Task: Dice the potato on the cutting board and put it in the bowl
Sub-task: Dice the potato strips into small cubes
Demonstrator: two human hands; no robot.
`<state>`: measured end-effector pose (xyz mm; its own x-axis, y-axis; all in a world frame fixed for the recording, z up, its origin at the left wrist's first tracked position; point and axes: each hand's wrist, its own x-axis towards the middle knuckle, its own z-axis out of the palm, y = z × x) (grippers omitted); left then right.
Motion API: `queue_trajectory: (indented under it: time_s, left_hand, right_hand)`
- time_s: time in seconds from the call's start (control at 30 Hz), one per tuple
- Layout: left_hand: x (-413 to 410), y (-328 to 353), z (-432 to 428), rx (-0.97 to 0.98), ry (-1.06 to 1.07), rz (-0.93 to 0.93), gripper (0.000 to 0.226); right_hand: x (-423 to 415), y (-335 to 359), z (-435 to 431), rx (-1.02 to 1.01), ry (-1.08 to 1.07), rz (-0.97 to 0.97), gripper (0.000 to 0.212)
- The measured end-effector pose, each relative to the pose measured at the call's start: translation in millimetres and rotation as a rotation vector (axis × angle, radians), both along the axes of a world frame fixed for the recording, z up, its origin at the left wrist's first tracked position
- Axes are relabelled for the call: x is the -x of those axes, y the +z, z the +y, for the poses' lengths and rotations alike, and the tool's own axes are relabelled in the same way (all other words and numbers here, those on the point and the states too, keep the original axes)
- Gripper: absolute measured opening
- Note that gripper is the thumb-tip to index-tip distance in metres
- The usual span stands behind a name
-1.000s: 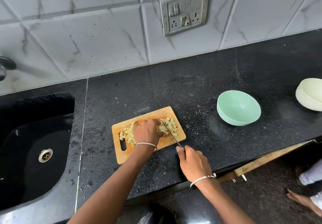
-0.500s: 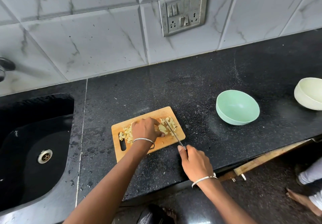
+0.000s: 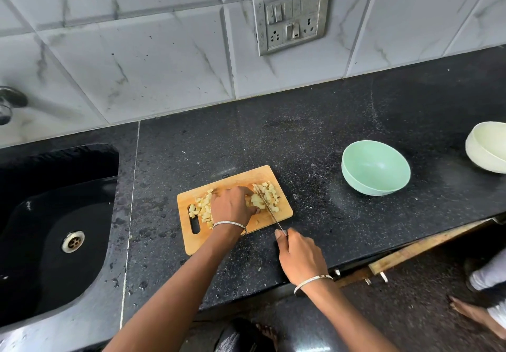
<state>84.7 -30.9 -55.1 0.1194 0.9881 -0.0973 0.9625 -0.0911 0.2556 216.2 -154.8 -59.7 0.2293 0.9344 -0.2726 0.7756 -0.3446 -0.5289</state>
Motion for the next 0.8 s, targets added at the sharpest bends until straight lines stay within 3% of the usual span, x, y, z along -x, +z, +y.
queue_trajectory:
  time_s: [0.8]
  left_hand:
    - [-5,3,1,0.002,0.011,0.0,0.043]
  right_hand:
    - [19,7,10,0.068,0.0,-0.156,0.038]
